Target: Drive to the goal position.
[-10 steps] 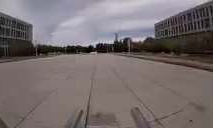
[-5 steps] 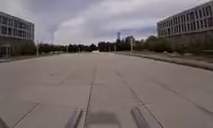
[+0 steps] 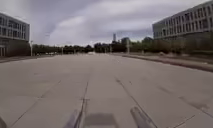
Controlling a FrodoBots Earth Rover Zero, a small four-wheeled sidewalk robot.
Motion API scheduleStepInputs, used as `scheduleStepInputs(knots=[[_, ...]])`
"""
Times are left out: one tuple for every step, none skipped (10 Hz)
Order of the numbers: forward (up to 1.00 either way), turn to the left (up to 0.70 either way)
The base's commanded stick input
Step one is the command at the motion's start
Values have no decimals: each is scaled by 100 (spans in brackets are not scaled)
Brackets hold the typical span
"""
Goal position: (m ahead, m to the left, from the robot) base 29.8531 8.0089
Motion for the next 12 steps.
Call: scheduleStepInputs(knots=[[100,-27],[100,-27],[100,-27],[100,-27],[100,-27],[100,-27],[100,-23],[100,0],[100,0],[100,0],[100,0],[100,0]])
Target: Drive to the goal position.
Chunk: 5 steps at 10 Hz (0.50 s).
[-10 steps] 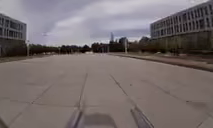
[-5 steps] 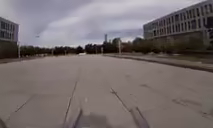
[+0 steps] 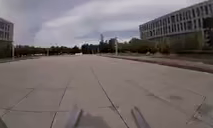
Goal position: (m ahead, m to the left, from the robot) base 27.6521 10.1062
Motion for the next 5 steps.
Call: scheduleStepInputs(knots=[[100,0],[100,0],[100,0],[100,0],[100,0]])
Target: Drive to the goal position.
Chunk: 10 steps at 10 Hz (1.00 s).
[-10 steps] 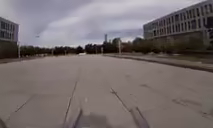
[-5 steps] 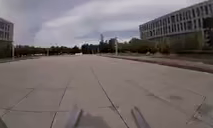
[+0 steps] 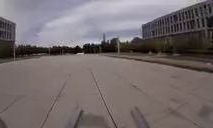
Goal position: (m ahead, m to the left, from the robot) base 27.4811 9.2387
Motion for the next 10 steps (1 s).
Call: scheduleStepInputs(knots=[[100,0],[100,0],[100,0],[100,0],[100,0],[100,0],[100,0],[100,0],[100,0],[100,0]])
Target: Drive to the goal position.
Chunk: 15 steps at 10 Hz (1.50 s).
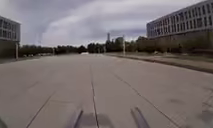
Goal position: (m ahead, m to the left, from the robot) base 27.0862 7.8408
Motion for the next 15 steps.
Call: scheduleStepInputs(knots=[[100,0],[100,0],[100,0],[100,0],[100,0],[100,0],[100,0],[100,0],[100,0],[100,0],[100,0],[100,0],[100,0],[100,0],[100,0]])
